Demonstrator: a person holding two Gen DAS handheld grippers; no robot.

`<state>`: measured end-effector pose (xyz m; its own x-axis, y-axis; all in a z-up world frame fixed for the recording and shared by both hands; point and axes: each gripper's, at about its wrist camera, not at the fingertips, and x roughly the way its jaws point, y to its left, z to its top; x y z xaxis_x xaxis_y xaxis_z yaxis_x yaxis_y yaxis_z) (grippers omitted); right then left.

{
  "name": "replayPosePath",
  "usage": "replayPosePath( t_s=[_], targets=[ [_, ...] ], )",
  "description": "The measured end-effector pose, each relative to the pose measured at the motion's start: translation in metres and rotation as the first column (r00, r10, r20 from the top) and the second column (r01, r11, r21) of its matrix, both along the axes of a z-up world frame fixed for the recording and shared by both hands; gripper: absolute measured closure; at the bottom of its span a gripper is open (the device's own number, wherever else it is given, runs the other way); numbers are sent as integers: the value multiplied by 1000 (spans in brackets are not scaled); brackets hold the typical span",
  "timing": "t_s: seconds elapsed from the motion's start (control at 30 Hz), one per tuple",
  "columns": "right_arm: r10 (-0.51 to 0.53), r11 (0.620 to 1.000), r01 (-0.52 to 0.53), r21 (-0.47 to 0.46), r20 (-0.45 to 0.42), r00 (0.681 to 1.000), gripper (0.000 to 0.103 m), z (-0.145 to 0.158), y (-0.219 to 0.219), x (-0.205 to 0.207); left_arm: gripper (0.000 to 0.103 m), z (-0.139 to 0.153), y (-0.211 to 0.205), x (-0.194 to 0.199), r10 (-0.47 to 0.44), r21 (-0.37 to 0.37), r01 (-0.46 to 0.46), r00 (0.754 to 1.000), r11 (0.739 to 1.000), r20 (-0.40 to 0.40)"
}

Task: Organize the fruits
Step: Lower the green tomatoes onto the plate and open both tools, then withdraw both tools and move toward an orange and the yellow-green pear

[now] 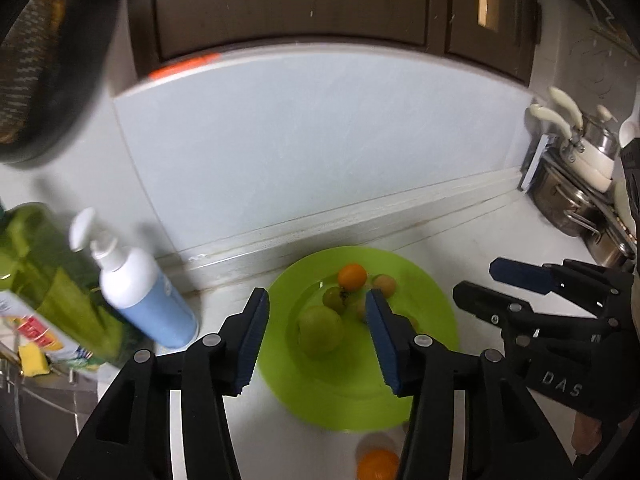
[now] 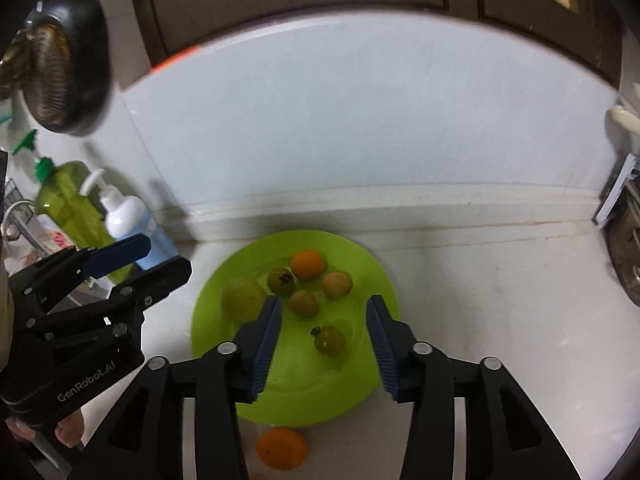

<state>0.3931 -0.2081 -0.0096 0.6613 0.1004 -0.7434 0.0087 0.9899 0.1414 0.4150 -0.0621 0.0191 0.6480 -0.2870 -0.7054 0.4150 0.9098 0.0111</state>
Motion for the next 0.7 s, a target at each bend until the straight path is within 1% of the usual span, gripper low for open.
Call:
replayPosePath(
  t_s=[0.2, 0.33, 0.43, 0.57, 0.63, 0.7],
  targets=[
    [1, 1000, 0, -13, 68, 998, 57, 22, 2, -35, 48, 16, 11, -35, 20, -12, -19, 999, 1000, 43],
    [0, 1000, 2, -16, 100, 995, 57, 31, 3, -56, 47, 24, 18, -57, 26, -22, -25, 998, 999, 63],
    [-2, 1000, 4, -14, 121, 993, 51, 37, 6, -72, 45, 30, 21, -73, 29, -26, -27, 996, 999, 83],
    [-3, 1000, 6, -18, 141, 990, 51, 40, 10, -92, 41, 37, 25, -93, 26, -29, -23, 994, 999, 106],
    [-2, 1000, 5, -20, 149, 989, 51, 41, 11, -103, 41, 38, 27, -103, 20, -36, -16, 994, 999, 108],
    [-3, 1000, 8, -30, 152, 988, 44, 42, 11, -113, 39, 37, 28, -112, 13, -40, -8, 994, 999, 106]
  ],
)
